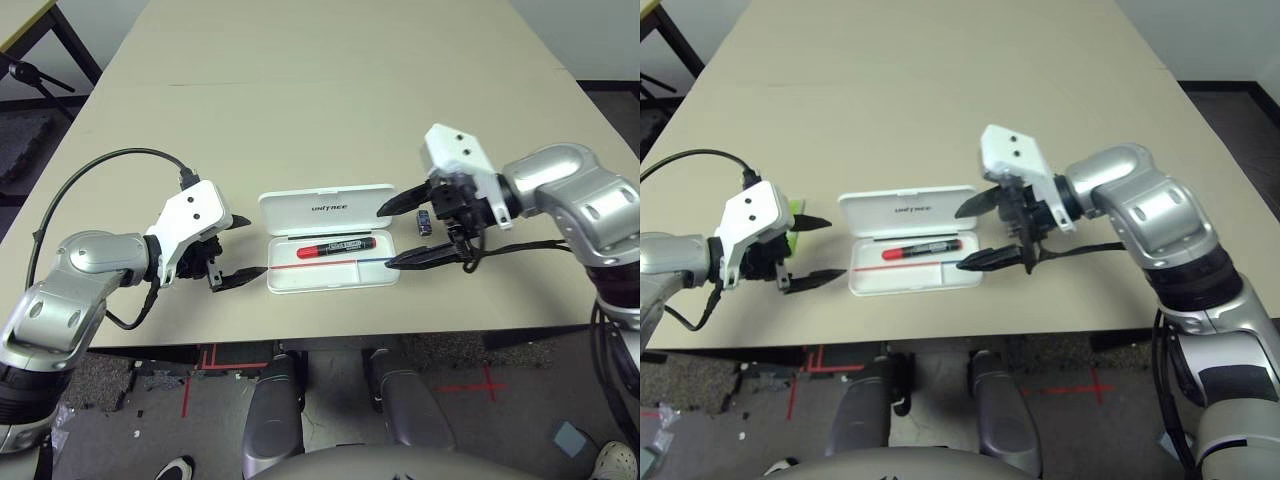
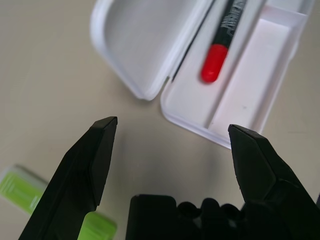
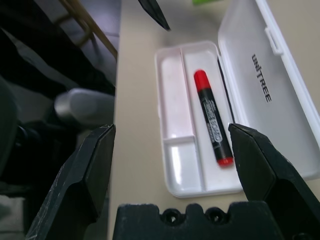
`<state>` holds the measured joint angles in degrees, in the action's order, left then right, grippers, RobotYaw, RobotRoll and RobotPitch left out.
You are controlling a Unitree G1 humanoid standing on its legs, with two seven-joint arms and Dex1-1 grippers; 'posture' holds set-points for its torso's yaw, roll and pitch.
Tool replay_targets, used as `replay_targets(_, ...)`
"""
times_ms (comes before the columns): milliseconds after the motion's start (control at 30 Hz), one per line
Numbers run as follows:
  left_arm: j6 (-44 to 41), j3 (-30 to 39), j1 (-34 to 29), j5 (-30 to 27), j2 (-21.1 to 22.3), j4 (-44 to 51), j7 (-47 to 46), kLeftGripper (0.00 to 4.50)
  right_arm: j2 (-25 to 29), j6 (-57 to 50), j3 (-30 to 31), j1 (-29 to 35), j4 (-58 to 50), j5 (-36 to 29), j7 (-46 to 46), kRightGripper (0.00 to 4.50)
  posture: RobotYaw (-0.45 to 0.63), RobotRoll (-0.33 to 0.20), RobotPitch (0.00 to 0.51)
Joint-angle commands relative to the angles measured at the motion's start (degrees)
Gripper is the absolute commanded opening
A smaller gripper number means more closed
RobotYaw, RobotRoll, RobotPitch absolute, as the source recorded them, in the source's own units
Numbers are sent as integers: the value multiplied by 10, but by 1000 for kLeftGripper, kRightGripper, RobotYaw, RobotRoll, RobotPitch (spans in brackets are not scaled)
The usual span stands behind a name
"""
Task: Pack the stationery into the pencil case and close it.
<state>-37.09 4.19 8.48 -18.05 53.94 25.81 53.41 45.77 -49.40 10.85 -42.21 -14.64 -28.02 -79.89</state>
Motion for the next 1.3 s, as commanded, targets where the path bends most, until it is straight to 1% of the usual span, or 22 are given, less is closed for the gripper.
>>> replay_targets(33,-54,26,-12,-9,-2,20,-36,4500,9,-25,-19,7,-24,-37,6,4480,-6,0,209)
replay_targets(200,-132,38,-1,-10,-25,33,-101,4500,11,-21,-14,15,-28,-48,21,4480,-6,0,209)
replay_targets(300,-187,46,10,2,-42,36,-152,4500,9,-14,-8,19,-28,-49,27,4480,-6,0,209)
replay_targets(400,-274,68,51,10,-93,22,-230,4500,7,-4,-1,23,-26,-45,29,4480,6,0,213)
replay_targets(467,-307,75,68,8,-114,20,-255,4500,7,0,3,24,-25,-45,29,4480,9,0,215)
replay_targets(533,-350,90,95,19,-145,1,-301,4500,7,5,8,26,-23,-42,29,4480,9,0,216)
replay_targets(633,-387,97,115,33,-169,-21,-342,4500,7,10,12,29,-23,-40,30,4480,5,0,218)
replay_targets(833,-417,95,132,38,-203,-49,-381,4500,11,18,15,36,-24,-37,31,4480,-8,0,218)
replay_targets(967,-420,85,136,32,-226,-64,-390,4500,14,25,16,43,-26,-34,34,4480,-19,0,216)
replay_targets(1300,-372,67,143,45,-239,-126,-404,4500,15,31,19,54,-37,-35,45,4480,-28,0,211)
